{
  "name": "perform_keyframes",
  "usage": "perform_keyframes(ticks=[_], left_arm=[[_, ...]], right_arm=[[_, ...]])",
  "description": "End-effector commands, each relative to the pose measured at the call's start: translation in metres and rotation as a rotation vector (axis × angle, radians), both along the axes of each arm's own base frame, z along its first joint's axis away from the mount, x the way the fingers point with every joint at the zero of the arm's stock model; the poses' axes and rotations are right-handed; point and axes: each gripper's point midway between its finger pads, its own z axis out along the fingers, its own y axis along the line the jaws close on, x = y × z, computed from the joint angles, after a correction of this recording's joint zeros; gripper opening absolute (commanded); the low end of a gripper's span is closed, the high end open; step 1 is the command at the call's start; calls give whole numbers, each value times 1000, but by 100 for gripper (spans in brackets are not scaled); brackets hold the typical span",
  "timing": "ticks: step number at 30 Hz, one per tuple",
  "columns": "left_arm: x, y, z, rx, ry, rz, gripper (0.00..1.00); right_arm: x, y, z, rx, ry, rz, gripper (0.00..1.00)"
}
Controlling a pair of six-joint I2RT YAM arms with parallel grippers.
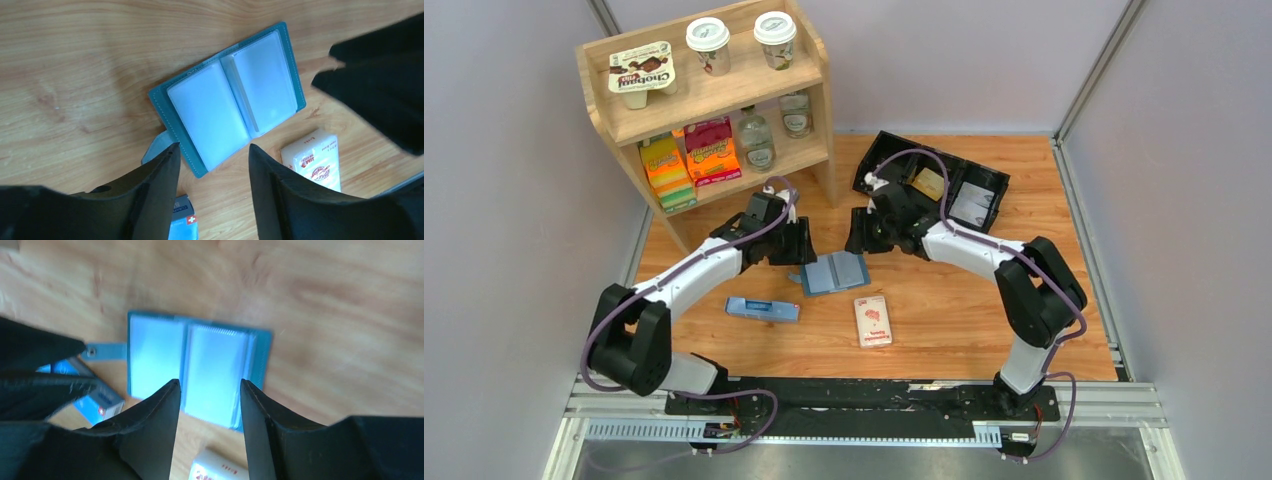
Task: Take the credit cards out of the card holder
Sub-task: Place the credit card in the storage box, then remove the credit card from the card holder.
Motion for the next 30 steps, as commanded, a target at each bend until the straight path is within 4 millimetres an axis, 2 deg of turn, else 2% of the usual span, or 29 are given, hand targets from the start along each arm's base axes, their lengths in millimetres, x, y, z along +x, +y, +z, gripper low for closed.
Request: perform_keyframes(ticks=[1, 5, 10, 18, 26, 30], left_arm=[[13, -19, 9, -71, 0, -36, 58], [13, -23, -7, -70, 49, -46, 53], [8, -24, -32, -55, 128, -48, 51], [-5, -19, -61, -20, 230, -30, 50], [-8, -18, -68, -21, 253, -23, 49], [-10, -19, -70, -22, 263, -27, 48]], right_arm=[[-21, 17, 5, 71, 21, 59, 49], [-28, 18, -12, 41, 53, 63, 47], [-30, 14, -32, -22, 78, 56, 47], [-36, 16, -49, -38, 117, 82, 46], [-41, 23, -55, -28, 146, 126, 43], [-44, 29, -45, 7, 140, 158, 42]])
